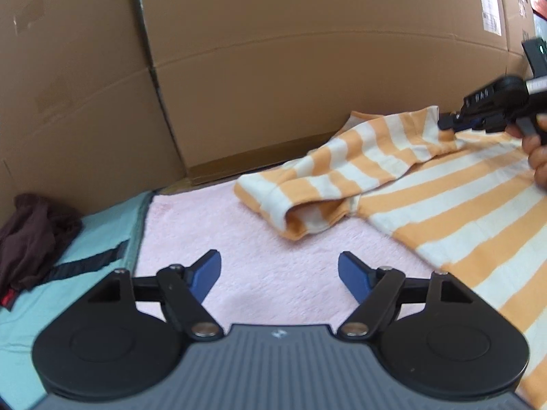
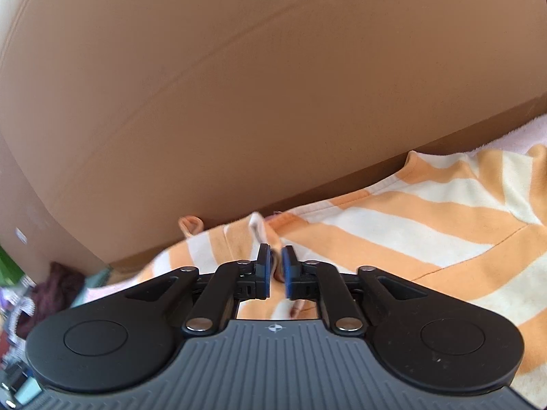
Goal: Fold clothes
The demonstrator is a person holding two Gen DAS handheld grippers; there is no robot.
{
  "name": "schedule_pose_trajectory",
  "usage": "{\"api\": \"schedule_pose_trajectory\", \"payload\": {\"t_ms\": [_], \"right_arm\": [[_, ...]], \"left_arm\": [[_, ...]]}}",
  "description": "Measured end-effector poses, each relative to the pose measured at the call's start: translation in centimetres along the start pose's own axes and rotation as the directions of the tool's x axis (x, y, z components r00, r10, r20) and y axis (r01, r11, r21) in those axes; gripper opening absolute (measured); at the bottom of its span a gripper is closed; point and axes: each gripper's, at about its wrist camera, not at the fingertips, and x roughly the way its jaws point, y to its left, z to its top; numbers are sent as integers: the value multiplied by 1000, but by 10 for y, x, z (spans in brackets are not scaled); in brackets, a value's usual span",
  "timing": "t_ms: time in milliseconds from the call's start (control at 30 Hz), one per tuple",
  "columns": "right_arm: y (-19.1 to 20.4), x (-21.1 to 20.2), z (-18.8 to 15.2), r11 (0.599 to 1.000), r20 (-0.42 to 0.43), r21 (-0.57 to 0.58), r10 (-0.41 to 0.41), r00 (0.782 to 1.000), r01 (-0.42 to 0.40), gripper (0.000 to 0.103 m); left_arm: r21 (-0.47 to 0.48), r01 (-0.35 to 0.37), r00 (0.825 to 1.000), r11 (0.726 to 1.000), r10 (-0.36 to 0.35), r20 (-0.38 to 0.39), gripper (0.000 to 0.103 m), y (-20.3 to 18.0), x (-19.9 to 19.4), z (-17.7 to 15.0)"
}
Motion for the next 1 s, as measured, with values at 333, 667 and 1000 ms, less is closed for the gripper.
{"api": "schedule_pose_trajectory", "payload": {"t_ms": [333,667,1000], "right_arm": [[-1,2,-2,1000,-22,-29,-11,1000,11,38],[-2,1,1,999,-22,-20,-26,999,25,24],[-11,-38,5,996,117,6,91,989,-93,4]], "left_arm": [[-103,-50,997,993,44,-58,76,-2,46,13],[-125,-24,999,992,20,-37,33,-4,43,13],[80,-187,976,979,176,126,13,-46,18,12]]}}
